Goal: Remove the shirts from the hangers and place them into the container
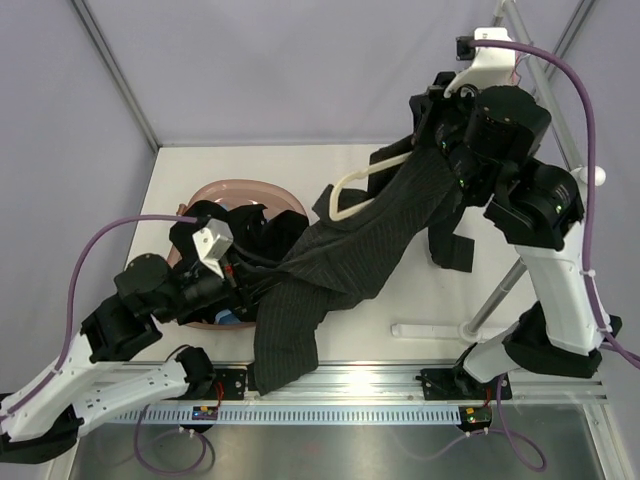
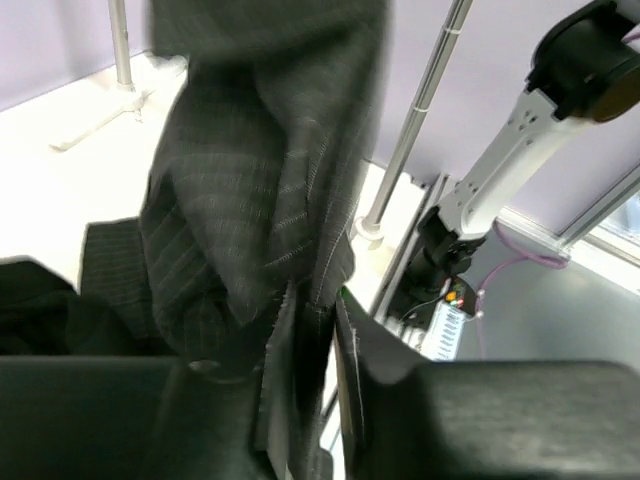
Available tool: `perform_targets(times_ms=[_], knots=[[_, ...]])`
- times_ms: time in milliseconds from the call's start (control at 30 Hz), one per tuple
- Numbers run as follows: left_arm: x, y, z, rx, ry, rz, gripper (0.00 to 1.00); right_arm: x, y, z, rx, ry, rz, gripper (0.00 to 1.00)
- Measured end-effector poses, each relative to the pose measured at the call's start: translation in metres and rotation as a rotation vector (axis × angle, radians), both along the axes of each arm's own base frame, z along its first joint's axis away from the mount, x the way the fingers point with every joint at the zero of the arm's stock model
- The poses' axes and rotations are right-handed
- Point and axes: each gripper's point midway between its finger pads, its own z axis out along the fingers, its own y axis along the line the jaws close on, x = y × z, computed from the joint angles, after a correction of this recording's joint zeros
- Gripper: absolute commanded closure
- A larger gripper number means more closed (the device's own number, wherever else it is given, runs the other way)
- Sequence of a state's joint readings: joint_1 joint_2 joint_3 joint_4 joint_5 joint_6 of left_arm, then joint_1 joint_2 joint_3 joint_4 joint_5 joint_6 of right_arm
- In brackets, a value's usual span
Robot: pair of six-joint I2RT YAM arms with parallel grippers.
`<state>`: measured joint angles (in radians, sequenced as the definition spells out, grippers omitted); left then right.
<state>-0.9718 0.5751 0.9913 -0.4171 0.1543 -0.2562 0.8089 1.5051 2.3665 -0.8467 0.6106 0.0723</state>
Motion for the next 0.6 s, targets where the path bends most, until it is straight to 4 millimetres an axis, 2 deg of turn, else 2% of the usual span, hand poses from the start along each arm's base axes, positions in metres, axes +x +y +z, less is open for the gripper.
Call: perform_targets(times_ms=[67, 133, 267, 367, 500, 600], knots=[[0.004, -0.009, 0.006, 0.05, 0.008, -0.016, 0.57, -0.008, -0.002, -0.004, 0.008, 0.008, 0.028, 1.0], [0.008, -0.018, 0.032, 0.076, -0.01, -0.032, 0.49, -0.016, -0.005, -0.015, 0.0, 0.025, 0.056, 1.0], [0.011, -0.029, 0.102, 0.024, -0.107, -0.064, 0.48, -0.022, -0.004, -0.045, -0.044, 0.075, 0.088, 1.0], [0.007, -0.031, 0.14, -0.024, -0.151, -0.09, 0.48, -0.017, 0.004, -0.07, -0.087, 0.12, 0.1, 1.0], [0.004, -0.041, 0.165, -0.061, -0.166, -0.132, 0.49, -0.012, 0.013, -0.085, -0.116, 0.151, 0.118, 1.0], [0.01, -0.061, 0.161, -0.042, -0.136, -0.172, 0.5, -0.013, 0.016, -0.084, -0.113, 0.151, 0.138, 1.0]])
